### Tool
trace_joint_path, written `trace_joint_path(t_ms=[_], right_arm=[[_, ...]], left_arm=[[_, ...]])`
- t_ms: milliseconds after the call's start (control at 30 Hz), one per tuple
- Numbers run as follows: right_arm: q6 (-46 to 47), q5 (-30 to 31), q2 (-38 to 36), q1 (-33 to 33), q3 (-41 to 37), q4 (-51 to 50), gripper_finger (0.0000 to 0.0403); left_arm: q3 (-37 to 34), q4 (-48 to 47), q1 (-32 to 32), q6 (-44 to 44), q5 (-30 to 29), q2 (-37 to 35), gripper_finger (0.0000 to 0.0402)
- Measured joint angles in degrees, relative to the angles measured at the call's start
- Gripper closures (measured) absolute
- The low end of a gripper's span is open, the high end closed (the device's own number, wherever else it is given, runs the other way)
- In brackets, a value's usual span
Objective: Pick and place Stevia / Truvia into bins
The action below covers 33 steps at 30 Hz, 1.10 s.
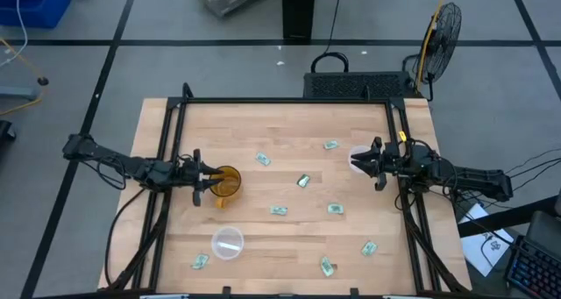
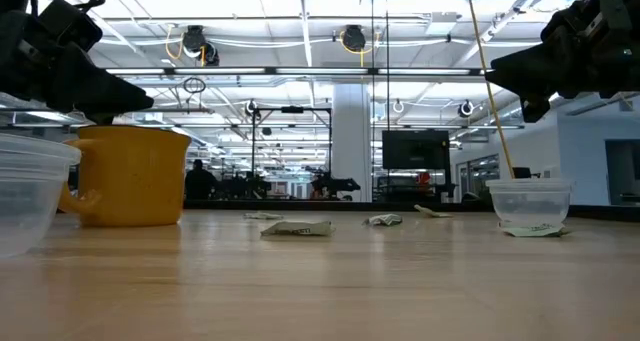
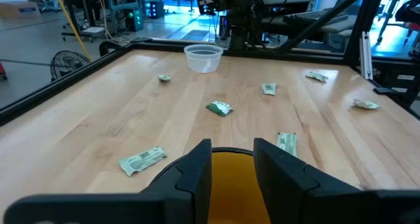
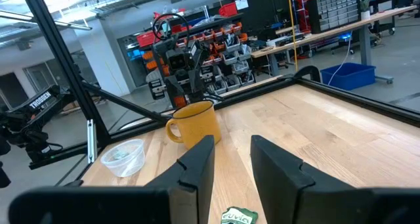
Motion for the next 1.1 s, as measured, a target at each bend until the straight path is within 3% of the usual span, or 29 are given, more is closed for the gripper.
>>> trace_joint_path(t_ms=[300,500,933,1100], right_arm=[[0.0,0.0,0.0,0.0,0.0,0.1,0.0307],[0.0,0.0,0.0,0.0,0.0,0.1,0.0307],[0.0,0.0,0.0,0.0,0.0,1.2,0.0307],[0.0,0.0,0.0,0.0,0.0,1.4,0.0307]], left_arm=[[0.0,0.3,0.0,-1.4,-0.4,0.0,0.0284],[0.0,1.1,0.0,-13.7,0.1,0.0,0.0284],[0.0,2.1,0.0,-13.1,-1.7,0.0,0.0284],[0.0,2.3,0.0,-13.1,-7.1,0.0,0.0284]])
